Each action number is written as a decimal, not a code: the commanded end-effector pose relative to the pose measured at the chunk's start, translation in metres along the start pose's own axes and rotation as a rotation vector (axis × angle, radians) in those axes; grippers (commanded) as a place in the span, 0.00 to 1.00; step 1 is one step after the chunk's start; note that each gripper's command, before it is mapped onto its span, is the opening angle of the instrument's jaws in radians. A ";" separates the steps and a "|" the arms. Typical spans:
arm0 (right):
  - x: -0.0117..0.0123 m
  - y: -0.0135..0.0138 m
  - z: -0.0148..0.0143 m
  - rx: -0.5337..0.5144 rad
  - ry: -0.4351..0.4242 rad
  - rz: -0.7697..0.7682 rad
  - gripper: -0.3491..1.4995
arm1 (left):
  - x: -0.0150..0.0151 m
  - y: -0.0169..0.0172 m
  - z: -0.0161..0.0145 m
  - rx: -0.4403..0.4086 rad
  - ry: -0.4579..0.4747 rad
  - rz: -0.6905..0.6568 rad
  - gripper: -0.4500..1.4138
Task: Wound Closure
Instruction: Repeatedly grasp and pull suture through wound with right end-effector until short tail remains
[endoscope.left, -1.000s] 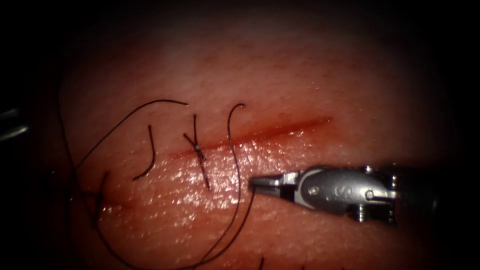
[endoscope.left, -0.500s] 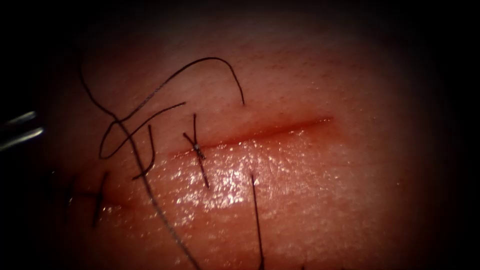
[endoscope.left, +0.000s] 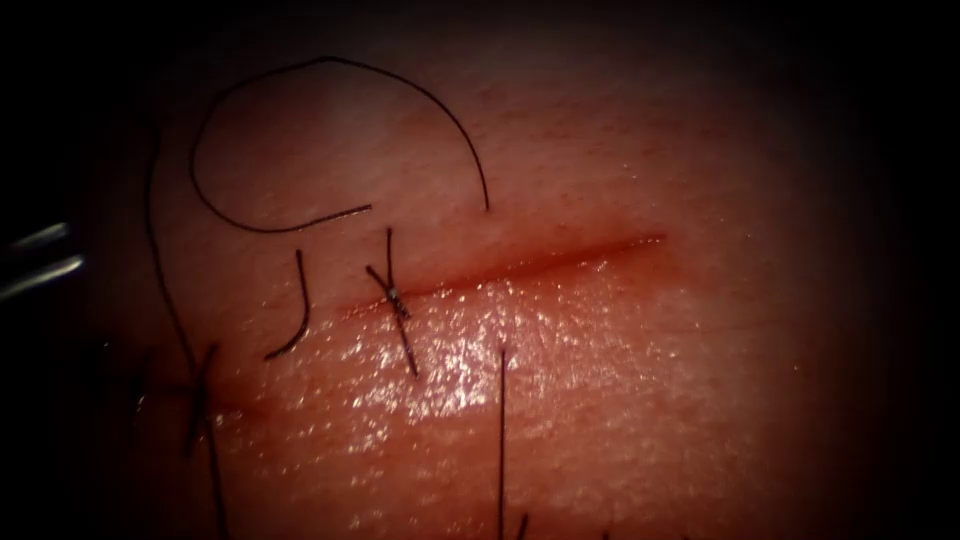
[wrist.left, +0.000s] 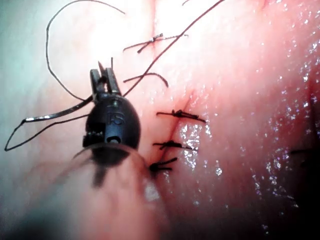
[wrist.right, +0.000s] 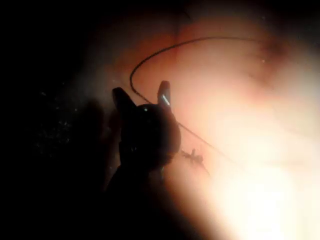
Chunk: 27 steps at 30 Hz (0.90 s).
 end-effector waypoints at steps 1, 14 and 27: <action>-0.0007 0.0030 -0.0006 -0.060 0.046 -0.037 0.95 | -0.0005 -0.0006 0.0002 -0.008 0.006 0.001 0.00; -0.0046 0.0119 -0.0054 -0.229 0.115 -0.045 0.99 | -0.0008 -0.0012 -0.0005 -0.017 0.009 0.001 0.00; -0.0185 0.0191 0.0034 -0.260 0.041 -0.008 0.94 | -0.0007 -0.0005 0.0004 -0.013 0.000 0.005 0.00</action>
